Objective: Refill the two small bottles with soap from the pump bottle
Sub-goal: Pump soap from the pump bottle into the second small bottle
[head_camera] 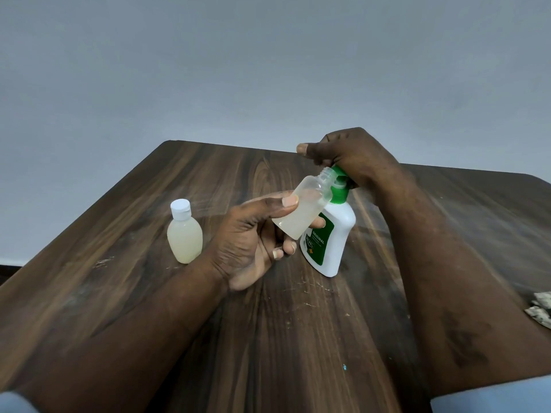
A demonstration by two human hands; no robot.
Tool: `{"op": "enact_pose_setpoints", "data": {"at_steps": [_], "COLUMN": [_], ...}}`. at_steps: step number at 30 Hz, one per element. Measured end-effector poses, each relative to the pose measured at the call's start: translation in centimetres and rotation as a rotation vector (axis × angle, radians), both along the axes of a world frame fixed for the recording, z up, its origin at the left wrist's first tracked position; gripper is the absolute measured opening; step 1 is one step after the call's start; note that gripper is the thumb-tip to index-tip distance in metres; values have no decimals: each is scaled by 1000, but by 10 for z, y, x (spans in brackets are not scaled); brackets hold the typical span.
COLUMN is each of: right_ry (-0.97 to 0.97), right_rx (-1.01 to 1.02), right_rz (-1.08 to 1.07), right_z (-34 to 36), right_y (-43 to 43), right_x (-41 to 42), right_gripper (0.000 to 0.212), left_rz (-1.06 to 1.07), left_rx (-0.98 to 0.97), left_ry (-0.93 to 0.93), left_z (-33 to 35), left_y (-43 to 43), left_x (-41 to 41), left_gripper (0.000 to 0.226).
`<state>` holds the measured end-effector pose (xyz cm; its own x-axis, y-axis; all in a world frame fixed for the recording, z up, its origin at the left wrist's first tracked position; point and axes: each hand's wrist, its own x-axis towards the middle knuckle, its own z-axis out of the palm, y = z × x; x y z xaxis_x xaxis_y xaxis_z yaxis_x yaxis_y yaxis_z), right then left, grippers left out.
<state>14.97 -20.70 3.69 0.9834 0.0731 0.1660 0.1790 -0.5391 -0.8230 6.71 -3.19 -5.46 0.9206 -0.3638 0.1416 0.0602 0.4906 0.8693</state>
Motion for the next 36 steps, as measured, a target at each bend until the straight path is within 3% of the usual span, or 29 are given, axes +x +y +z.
{"op": "enact_pose_setpoints", "data": {"at_steps": [9, 19, 25, 36], "right_ry": [46, 6, 60, -13], "right_rx": [6, -15, -10, 18], "right_rz": [-1, 17, 9, 7], "right_z": [-5, 0, -5, -1], "right_y": [0, 0, 0, -1], "right_x": [2, 1, 1, 2], "right_gripper": [42, 37, 41, 53], "left_rz": [11, 1, 6, 8], "left_rx": [15, 8, 6, 7], "left_ry": [17, -4, 24, 6], "left_z": [-3, 2, -2, 2], "left_y": [0, -1, 0, -1], "left_x": [1, -2, 1, -2], "left_gripper": [44, 29, 45, 30]}}
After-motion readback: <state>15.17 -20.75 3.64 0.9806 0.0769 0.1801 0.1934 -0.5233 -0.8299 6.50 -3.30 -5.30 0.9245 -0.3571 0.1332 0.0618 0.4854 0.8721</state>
